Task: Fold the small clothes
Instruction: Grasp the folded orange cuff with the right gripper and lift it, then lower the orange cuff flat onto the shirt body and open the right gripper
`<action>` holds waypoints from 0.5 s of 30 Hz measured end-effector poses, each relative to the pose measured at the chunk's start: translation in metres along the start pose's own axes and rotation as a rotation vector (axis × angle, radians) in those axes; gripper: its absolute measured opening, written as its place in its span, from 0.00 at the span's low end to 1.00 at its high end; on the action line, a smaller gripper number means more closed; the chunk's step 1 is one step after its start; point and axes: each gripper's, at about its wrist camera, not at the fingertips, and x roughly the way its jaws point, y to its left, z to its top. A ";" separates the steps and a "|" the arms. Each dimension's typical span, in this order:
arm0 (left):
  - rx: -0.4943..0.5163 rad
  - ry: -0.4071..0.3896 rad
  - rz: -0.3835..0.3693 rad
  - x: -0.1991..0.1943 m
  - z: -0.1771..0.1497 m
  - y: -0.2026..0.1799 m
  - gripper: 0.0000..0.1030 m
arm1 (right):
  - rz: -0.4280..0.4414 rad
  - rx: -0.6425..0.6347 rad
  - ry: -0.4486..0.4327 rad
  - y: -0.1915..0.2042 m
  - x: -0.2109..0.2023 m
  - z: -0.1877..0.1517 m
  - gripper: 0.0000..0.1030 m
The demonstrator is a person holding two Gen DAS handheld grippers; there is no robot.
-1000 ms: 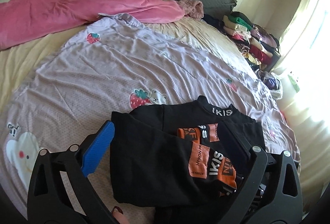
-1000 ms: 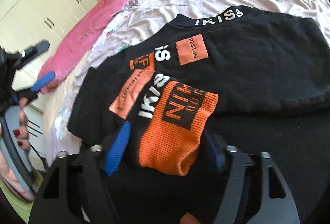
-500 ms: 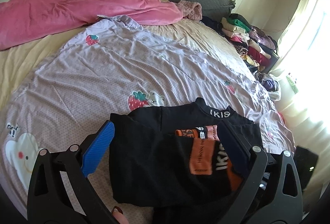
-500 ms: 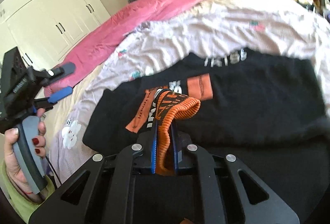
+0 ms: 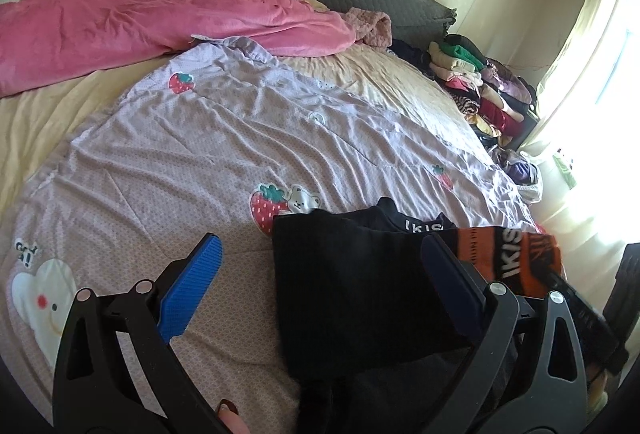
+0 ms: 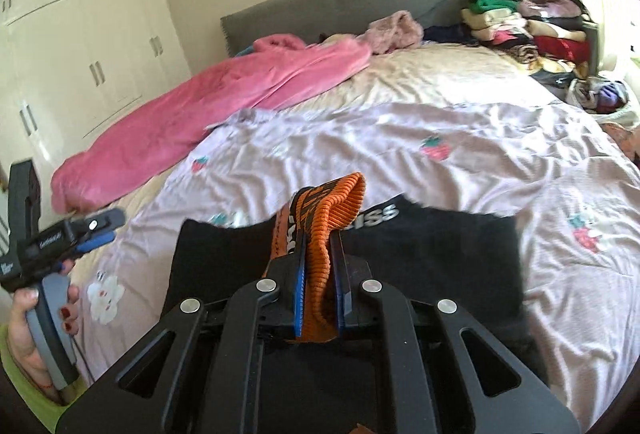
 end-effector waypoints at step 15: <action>0.078 0.021 0.060 0.027 -0.013 -0.015 0.89 | -0.084 0.082 -0.017 -0.061 -0.006 -0.009 0.09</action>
